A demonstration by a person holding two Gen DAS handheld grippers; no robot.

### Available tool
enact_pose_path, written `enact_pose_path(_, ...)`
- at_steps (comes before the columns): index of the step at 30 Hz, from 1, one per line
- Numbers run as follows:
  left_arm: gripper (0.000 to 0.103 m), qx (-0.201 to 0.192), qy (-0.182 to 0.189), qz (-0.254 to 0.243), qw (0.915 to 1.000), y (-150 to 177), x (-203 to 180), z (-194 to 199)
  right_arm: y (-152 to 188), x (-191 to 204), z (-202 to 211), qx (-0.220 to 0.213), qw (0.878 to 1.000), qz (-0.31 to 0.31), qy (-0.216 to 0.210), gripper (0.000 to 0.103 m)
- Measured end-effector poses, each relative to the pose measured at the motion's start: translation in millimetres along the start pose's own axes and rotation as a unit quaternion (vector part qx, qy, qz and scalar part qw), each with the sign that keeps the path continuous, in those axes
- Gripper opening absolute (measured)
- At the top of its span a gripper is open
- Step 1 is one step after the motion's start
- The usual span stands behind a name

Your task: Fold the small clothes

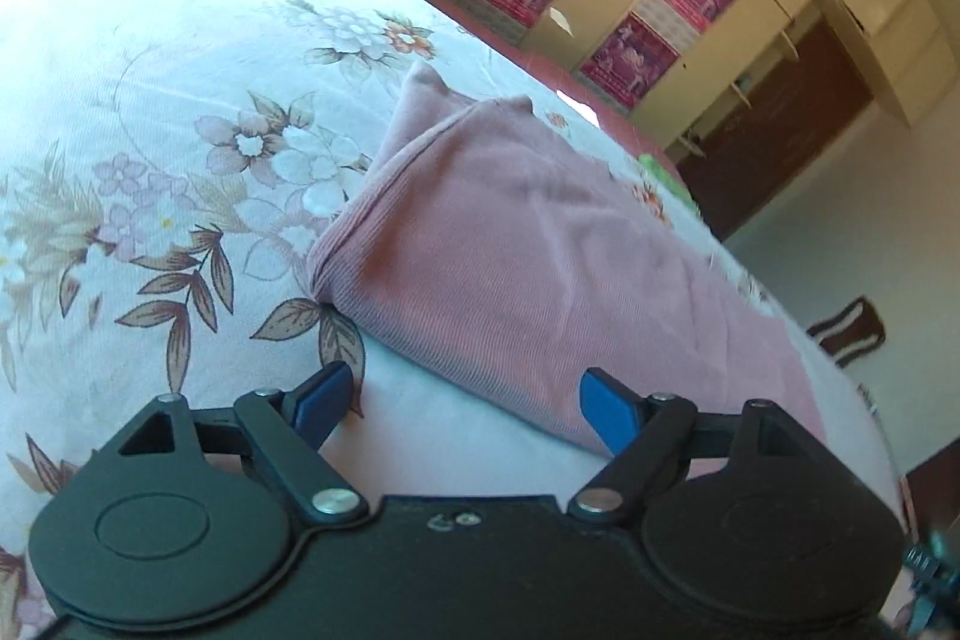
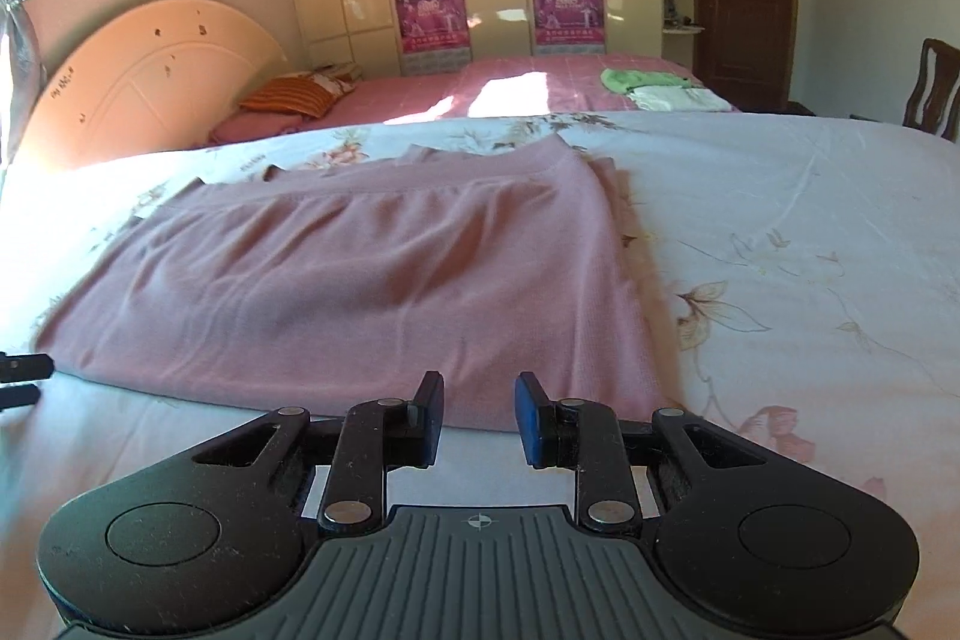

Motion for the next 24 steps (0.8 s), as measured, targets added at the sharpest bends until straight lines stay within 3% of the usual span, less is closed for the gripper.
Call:
enact_pose_path(3,0.081,-0.013,0.03,0.068,0.9972,-14,4,-12,-17,22,-1,-0.014,1.0,-0.002,-0.026,0.026)
enact_pose_path(6,0.081,-0.029,0.041,0.1,0.9937,-20,5,-18,-35,41,-5,-0.024,0.999,0.005,-0.04,0.0)
enact_pose_path(11,0.08,-0.059,0.06,0.136,0.9871,-27,5,-30,-61,63,-36,-0.013,0.999,0.007,-0.045,0.0)
enact_pose_path(12,0.074,-0.066,0.061,0.14,0.986,-30,4,-34,-65,68,-43,-0.01,0.999,0.009,-0.044,0.0)
enact_pose_path(16,0.037,-0.088,0.023,0.127,0.9877,-40,6,-47,-73,86,-68,0.002,0.999,0.016,-0.048,0.0)
enact_pose_path(19,0.019,-0.087,0.018,0.139,0.9863,-44,13,-51,-78,99,-87,0.011,0.998,0.026,-0.057,0.0)
enact_pose_path(22,0.009,-0.076,0.033,0.144,0.9861,-50,19,-50,-84,112,-107,0.021,0.997,0.038,-0.064,0.0)
enact_pose_path(24,0.008,-0.091,0.068,0.144,0.9831,-52,17,-37,-88,119,-116,0.021,0.997,0.043,-0.068,0.0)
Point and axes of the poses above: each gripper's, at about its wrist camera, not at the fingertips, and z roughly against the way its jaws point, x to its left, y to its underside, the point moved 6 cm from there along -z, roughly the way its jaws point, and after that the axes turned 12 degrees about z, right-handed, at the moved point
